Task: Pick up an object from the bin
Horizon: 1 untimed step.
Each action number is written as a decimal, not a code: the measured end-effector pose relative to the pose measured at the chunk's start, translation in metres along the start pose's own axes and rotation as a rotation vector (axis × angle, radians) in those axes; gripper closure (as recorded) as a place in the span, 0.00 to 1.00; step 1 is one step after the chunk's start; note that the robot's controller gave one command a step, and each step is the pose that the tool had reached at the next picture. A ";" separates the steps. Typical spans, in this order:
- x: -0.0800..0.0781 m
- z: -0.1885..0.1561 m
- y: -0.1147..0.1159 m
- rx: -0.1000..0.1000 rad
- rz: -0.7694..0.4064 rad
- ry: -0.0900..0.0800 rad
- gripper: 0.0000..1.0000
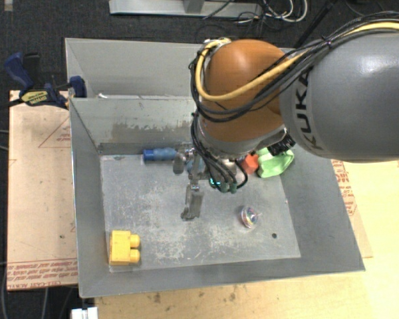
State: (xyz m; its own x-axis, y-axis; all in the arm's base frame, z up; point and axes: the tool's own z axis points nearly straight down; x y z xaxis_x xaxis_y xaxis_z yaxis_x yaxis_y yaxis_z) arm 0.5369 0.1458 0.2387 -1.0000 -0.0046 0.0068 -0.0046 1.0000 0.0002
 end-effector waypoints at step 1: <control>0.004 0.174 0.049 0.000 -0.100 0.000 0.00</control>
Offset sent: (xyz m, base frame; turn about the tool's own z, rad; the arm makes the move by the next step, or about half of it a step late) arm -0.0030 0.0480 -0.1687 -0.0976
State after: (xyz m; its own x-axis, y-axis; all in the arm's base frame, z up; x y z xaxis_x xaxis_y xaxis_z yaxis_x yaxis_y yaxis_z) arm 0.5318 0.1953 0.0651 -0.9945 -0.1046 0.0066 -0.1046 0.9945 0.0007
